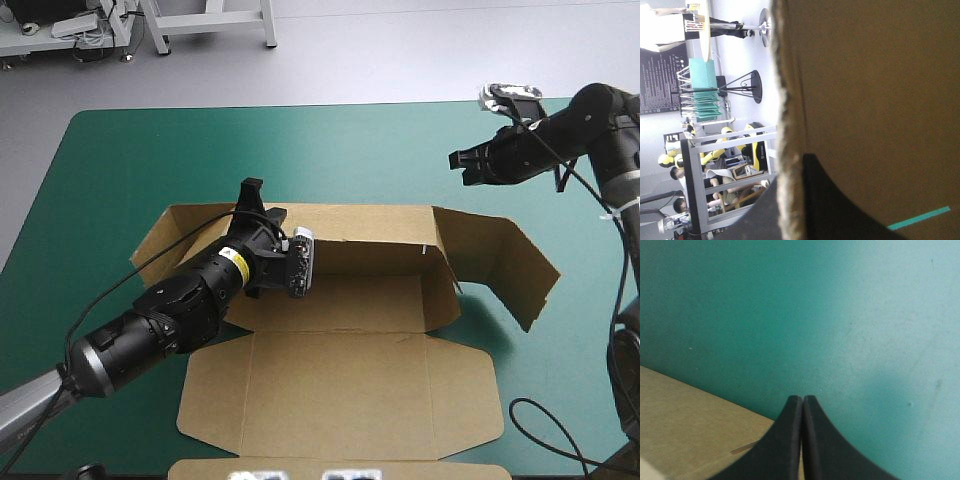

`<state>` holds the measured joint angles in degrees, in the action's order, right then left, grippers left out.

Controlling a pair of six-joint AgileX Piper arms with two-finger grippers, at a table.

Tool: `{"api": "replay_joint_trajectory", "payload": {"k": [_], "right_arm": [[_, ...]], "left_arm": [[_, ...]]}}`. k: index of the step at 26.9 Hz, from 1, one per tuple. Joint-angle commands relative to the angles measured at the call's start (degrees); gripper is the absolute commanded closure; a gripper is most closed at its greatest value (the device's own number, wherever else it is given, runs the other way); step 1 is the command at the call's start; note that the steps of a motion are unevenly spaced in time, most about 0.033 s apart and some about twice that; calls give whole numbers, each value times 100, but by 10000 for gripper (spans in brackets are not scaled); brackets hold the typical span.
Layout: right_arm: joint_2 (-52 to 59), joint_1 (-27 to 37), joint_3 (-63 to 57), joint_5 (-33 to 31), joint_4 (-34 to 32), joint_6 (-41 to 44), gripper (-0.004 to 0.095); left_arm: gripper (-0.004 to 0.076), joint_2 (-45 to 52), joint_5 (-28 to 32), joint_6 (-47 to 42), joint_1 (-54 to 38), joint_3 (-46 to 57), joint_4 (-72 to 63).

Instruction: Fold the box

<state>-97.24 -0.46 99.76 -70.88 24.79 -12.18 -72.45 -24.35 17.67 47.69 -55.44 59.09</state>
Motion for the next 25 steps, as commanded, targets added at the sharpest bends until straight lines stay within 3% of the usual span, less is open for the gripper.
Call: {"api": "replay_joint_trajectory", "payload": {"k": [1, 8, 16, 25], "right_arm": [[46, -253, 159, -56, -331, 214, 922], [58, -657, 143, -65, -492, 323, 923], [80, -680, -198, -69, -687, 378, 925], [413, -680, -895, -78, -104, 57, 925]], "left_arm": [[733, 181, 104, -56, 19, -164, 443], [733, 18, -392, -178, 19, -164, 378], [733, 9, -842, -359, 19, -164, 378], [733, 9, -1137, -369, 19, -164, 333]]}}
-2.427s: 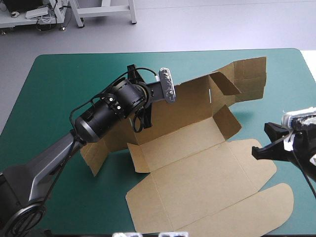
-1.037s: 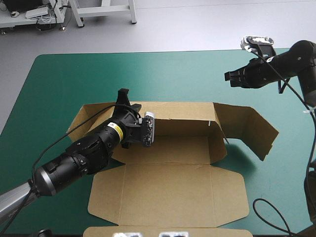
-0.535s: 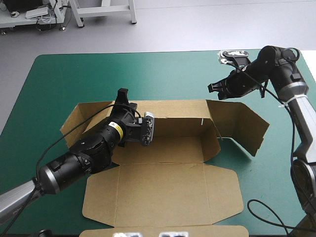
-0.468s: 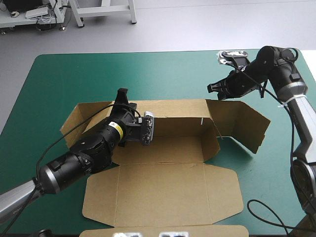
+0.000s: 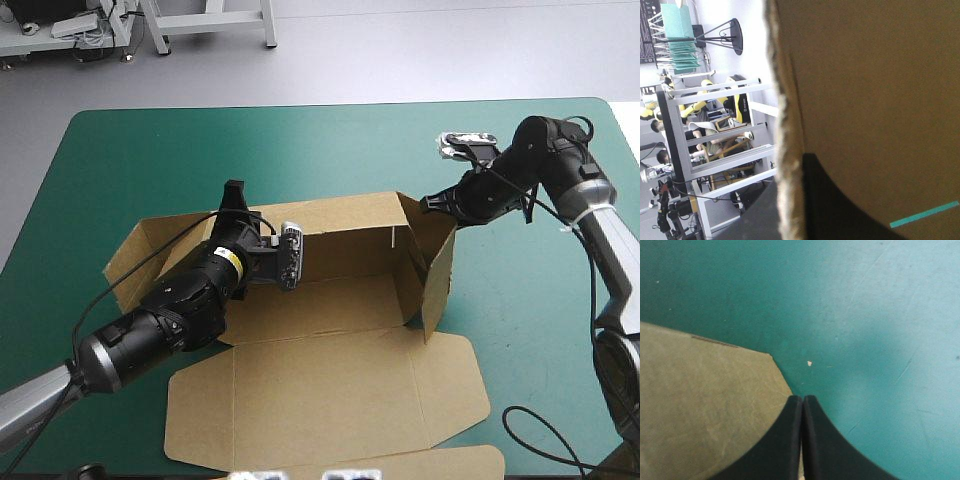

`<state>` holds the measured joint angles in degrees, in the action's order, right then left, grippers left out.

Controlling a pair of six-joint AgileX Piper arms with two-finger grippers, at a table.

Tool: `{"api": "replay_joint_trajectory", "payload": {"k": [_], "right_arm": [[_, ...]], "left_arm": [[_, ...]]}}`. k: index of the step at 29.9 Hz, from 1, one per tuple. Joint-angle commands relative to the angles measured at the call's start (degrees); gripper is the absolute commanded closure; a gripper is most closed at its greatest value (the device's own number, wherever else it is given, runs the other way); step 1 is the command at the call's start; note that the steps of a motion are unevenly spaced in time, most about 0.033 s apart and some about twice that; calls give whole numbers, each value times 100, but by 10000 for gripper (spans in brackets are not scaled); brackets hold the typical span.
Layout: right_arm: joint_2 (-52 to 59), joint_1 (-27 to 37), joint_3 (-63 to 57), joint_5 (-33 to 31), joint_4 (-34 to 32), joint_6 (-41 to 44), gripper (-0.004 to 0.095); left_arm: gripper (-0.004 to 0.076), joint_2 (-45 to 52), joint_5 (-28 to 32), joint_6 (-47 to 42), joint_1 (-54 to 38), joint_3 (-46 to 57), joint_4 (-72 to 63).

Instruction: Fold the box

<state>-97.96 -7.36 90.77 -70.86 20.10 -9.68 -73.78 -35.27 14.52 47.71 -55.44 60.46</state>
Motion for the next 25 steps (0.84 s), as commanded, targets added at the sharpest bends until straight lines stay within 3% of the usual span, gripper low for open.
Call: {"api": "replay_joint_trajectory", "payload": {"k": [1, 10, 14, 21, 25], "right_arm": [[550, 10, -63, -81, 445, -228, 925], [1084, 10, -926, 45, 1033, -1227, 925], [1416, 10, -1727, 960, 1876, -1911, 925], [2182, 7, -3263, 2484, 2306, -2968, 924], [2721, 7, -4539, 3483, 3736, -4759, 925]], "left_arm": [[733, 142, -44, -55, 17, -164, 150], [733, 142, -44, -320, 17, -164, 24], [733, 142, -44, -320, 17, -164, -13], [733, 142, -57, -320, 17, -164, -13], [733, 142, -57, -320, 17, -164, -13]]}}
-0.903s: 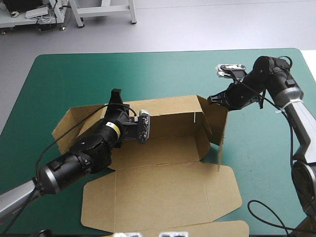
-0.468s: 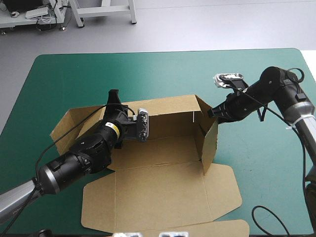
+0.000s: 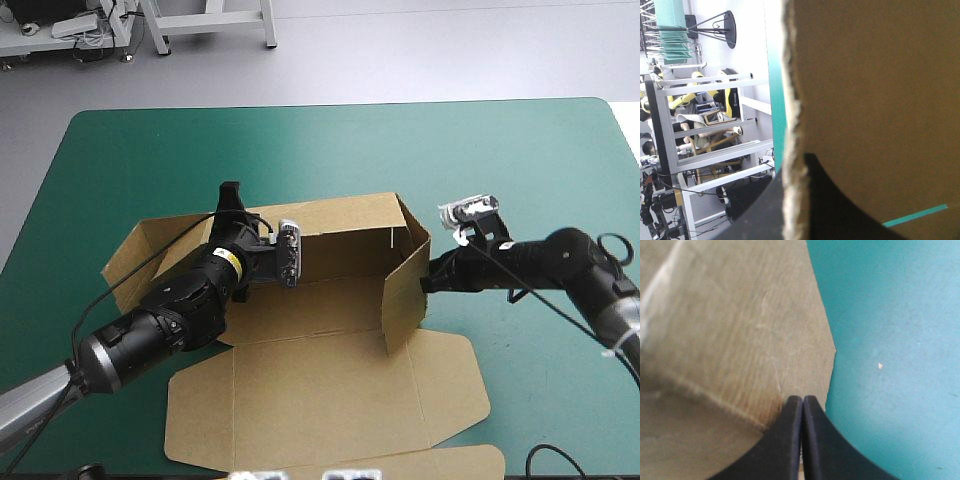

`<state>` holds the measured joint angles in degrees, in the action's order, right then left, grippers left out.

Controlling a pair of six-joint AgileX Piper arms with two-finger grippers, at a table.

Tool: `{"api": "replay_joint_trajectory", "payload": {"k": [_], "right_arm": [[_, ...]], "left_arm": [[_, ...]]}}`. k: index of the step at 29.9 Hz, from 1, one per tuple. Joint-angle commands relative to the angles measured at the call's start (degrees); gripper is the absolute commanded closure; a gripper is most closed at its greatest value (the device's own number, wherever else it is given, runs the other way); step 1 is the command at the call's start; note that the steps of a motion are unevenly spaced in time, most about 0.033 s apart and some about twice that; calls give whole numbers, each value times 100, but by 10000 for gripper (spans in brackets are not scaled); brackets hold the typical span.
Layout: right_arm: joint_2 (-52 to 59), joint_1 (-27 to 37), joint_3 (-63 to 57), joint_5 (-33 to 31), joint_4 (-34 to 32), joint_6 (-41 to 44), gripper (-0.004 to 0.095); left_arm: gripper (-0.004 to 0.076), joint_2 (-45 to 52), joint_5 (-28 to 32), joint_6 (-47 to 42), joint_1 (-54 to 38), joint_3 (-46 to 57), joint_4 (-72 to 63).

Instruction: Fold the box

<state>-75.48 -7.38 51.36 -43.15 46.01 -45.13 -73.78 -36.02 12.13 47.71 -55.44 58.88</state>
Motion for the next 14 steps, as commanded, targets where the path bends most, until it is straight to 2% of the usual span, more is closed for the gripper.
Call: {"api": "replay_joint_trajectory", "payload": {"k": [1, 4, 7, 12, 14], "right_arm": [[555, 9, -898, 798, 1641, -1792, 925], [668, 9, -1566, 756, 2999, -3367, 925], [674, 9, -1908, 604, 3684, -4235, 925], [699, 9, -1906, 564, 3764, -4386, 913], [729, 9, -1880, 500, 3720, -4432, 848]], "left_arm": [[733, 142, 19, -81, 17, -164, 145], [733, 142, 29, -81, 17, -164, 145], [733, 142, 4, -54, 17, -164, 145], [733, 142, -35, -38, 17, -164, 145], [733, 142, -60, -38, 17, -164, 145]]}}
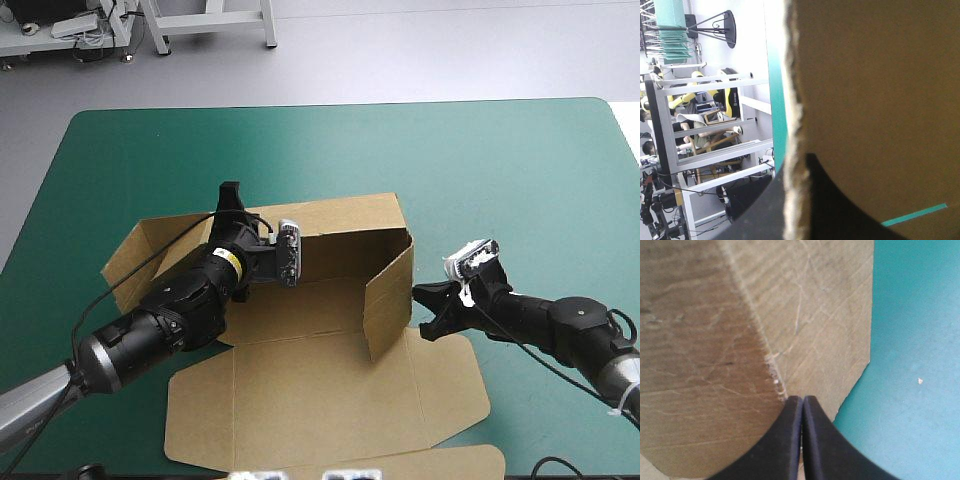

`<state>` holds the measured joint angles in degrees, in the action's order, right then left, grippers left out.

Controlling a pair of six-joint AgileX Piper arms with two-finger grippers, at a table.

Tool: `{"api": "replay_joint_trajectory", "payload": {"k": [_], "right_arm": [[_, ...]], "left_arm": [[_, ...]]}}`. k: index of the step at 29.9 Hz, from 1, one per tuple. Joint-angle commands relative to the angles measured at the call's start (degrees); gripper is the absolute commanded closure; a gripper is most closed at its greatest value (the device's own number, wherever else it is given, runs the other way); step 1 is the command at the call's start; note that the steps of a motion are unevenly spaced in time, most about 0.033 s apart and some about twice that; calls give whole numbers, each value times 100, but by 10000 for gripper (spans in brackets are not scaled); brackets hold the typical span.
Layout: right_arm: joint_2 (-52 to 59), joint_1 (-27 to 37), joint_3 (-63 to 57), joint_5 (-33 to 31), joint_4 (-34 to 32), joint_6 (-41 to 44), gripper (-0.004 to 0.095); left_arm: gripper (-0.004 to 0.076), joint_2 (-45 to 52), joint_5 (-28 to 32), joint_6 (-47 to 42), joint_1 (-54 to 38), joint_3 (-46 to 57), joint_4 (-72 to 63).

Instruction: Fold the box

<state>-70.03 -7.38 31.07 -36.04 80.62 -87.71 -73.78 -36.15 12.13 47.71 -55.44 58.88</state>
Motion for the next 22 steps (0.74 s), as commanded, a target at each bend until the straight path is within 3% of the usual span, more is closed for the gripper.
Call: {"api": "replay_joint_trajectory", "payload": {"k": [1, 6, 8, 15, 22], "right_arm": [[193, 9, 172, -284, 192, -187, 787], [316, 9, 342, -623, -43, -202, 385], [352, 9, 393, -746, -15, -212, 318], [235, -331, 641, -676, 336, -447, 313], [28, -1218, 957, 660, 327, -201, 314]], "left_arm": [[733, 142, -71, -38, 17, -164, 145], [733, 142, -151, 42, 17, -164, 133], [733, 142, -151, 42, 17, -164, 109], [733, 142, 22, 42, 17, -164, -106], [733, 142, 86, -166, 17, -164, -304]]}}
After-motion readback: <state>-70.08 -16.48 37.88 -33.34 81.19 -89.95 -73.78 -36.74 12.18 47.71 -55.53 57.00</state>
